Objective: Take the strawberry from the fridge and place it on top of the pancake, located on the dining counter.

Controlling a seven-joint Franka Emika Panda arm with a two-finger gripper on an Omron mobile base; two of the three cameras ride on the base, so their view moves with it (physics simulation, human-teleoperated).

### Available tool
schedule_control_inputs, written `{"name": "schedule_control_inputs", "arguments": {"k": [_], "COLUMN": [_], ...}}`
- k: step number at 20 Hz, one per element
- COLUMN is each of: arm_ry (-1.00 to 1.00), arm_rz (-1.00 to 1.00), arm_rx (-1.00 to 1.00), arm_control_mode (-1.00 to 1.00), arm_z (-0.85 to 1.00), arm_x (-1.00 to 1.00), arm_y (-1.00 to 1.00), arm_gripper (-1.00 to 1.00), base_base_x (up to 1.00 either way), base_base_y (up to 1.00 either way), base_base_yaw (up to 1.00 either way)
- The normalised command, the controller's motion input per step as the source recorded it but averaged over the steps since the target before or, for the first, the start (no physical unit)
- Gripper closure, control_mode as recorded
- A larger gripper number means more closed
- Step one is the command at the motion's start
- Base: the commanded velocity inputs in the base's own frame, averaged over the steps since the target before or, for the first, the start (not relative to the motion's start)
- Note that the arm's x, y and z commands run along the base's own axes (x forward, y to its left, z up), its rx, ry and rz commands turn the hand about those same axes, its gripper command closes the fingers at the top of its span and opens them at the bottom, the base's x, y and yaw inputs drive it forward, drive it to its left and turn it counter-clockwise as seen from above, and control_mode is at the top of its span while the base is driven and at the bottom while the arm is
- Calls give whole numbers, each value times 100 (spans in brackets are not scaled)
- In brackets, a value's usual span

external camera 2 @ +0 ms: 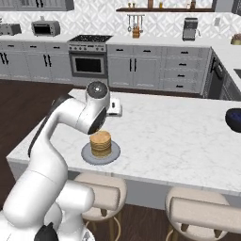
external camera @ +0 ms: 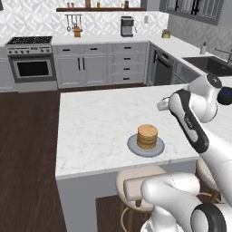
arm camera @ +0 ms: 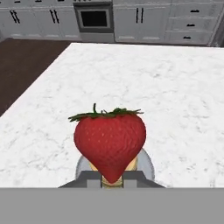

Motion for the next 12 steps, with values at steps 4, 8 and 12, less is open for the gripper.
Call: {"name": "schedule_control_inputs", "arguments": {"k": [4, 8, 12], "arm_ry": [13, 5, 0], "arm_rz": [48, 54, 51], "arm_rx": [-6, -11, -5], "arm_control_mode": [-100, -100, -100], "arm_z": [-51, -45, -32], "arm_x": [31, 15, 8], "arm_y": [-37, -7, 0], "arm_gripper": [100, 100, 100], "base_base_x": [0, 0, 0], "base_base_y": [0, 0, 0], "base_base_yaw": [0, 0, 0]}}
